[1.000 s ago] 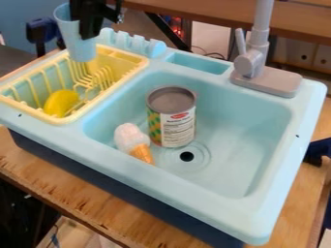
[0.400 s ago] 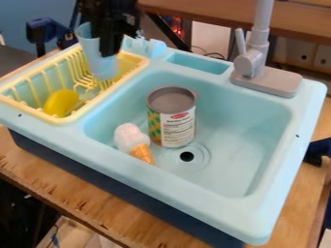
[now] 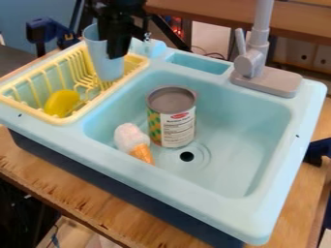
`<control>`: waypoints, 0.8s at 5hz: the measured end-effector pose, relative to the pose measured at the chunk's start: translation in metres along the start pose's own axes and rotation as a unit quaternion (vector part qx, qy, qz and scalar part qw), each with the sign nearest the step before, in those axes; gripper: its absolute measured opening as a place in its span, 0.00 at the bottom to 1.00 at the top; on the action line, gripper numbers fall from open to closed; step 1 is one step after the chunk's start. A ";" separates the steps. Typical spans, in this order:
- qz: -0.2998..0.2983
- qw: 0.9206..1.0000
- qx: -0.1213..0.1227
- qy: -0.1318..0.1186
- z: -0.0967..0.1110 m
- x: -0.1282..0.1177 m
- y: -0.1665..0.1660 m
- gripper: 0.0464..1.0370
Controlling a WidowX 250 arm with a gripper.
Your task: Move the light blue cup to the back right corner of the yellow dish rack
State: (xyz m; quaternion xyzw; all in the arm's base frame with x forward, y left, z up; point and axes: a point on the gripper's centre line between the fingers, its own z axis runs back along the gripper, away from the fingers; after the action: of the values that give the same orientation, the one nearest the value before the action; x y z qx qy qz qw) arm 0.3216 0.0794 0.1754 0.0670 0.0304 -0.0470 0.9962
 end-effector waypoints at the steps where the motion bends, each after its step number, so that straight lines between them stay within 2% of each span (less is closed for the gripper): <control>1: 0.003 1.000 0.005 0.011 -0.007 0.009 -0.001 0.06; 4: 0.009 1.000 -0.001 0.029 -0.020 0.021 0.000 0.06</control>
State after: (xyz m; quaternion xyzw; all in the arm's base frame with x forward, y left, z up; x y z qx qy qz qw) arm 0.3418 0.0803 0.1542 0.0674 0.0582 -0.0357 0.9954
